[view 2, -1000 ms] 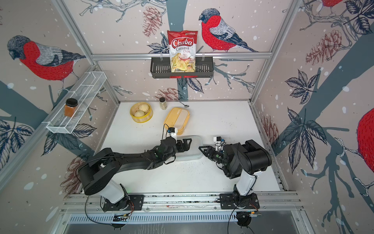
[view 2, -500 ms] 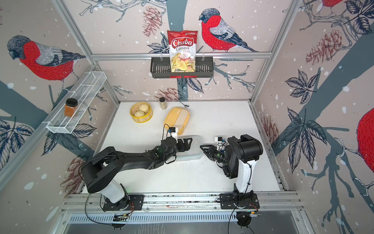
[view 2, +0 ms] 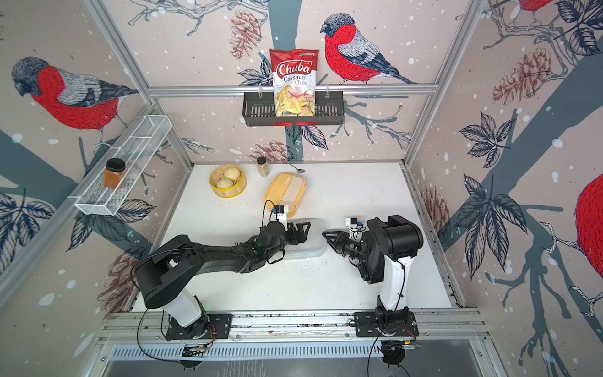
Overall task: Wipe the insides of the lunch boxes
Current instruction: Open the fastener of the lunch box.
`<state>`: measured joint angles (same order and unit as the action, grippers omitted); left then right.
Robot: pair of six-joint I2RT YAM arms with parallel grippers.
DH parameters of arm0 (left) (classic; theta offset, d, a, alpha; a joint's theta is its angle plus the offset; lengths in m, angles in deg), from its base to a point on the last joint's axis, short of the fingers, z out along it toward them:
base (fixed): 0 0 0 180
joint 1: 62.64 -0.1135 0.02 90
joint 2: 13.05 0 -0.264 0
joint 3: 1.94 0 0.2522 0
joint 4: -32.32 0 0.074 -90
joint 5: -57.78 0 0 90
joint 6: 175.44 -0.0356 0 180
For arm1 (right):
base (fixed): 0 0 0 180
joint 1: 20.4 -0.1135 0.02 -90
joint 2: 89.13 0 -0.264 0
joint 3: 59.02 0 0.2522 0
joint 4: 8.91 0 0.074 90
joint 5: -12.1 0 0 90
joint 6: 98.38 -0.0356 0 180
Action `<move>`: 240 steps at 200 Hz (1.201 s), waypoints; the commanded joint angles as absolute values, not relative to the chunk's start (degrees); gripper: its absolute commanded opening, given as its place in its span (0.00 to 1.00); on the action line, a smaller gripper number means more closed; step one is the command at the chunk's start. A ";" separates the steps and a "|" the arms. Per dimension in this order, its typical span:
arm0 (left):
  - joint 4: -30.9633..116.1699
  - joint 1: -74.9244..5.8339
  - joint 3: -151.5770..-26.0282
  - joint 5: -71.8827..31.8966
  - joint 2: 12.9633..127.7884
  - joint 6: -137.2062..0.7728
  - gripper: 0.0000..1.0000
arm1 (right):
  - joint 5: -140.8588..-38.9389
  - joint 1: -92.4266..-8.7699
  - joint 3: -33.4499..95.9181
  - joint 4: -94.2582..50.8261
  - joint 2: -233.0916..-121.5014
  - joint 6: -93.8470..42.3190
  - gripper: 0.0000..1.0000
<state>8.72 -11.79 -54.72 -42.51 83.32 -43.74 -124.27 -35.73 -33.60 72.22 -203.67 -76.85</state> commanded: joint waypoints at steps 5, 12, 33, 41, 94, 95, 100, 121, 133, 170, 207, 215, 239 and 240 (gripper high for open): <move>22.57 -11.76 -54.10 -40.01 85.00 -41.95 0.88 | -128.30 -36.00 -33.75 84.12 -202.91 -77.11 0.22; 22.63 -11.76 -54.17 -40.03 85.17 -42.01 0.88 | -128.30 -35.96 -34.12 84.12 -202.65 -77.02 0.18; 22.78 -11.76 -54.28 -40.03 85.62 -42.11 0.88 | -128.66 -35.76 -35.04 84.14 -202.40 -76.87 0.14; 22.79 -11.76 -54.35 -39.95 85.72 -42.19 0.88 | -128.66 -35.66 -35.46 83.89 -202.46 -76.64 0.15; 23.44 -11.84 -54.55 -40.02 86.22 -42.41 0.88 | -128.36 -34.55 -36.47 82.52 -198.66 -76.67 0.12; 23.47 -11.84 -54.55 -40.03 86.20 -42.39 0.88 | -128.44 -34.55 -36.43 82.09 -198.39 -76.58 0.12; 23.50 -11.84 -54.55 -40.05 86.16 -42.46 0.88 | -128.59 -34.55 -36.19 80.13 -197.02 -75.90 0.12; 23.66 -11.93 -54.59 -40.23 86.03 -42.55 0.88 | -127.55 -34.98 -36.09 65.61 -188.96 -69.25 0.23; 23.53 -11.93 -54.55 -40.56 85.63 -42.57 0.88 | -125.89 -35.14 -35.53 54.93 -182.71 -64.28 0.38; 23.57 -11.93 -55.10 -40.36 83.73 -42.79 0.89 | -117.82 -34.81 -30.23 22.90 -168.39 -49.15 0.72; 27.76 -12.23 -56.91 -41.19 80.06 -44.22 0.91 | -116.79 -34.12 -29.26 18.57 -167.29 -49.37 0.79; 28.62 -12.73 -56.94 -41.70 78.31 -44.94 0.91 | -114.85 -35.27 -29.35 17.27 -165.28 -49.10 0.79; 28.30 -15.62 -56.69 -41.84 73.16 -49.45 0.92 | -106.81 -41.24 -29.17 8.49 -157.10 -47.65 0.80; 28.32 -15.76 -56.72 -41.73 73.03 -49.78 0.92 | -106.59 -41.41 -29.26 8.38 -156.78 -47.75 0.80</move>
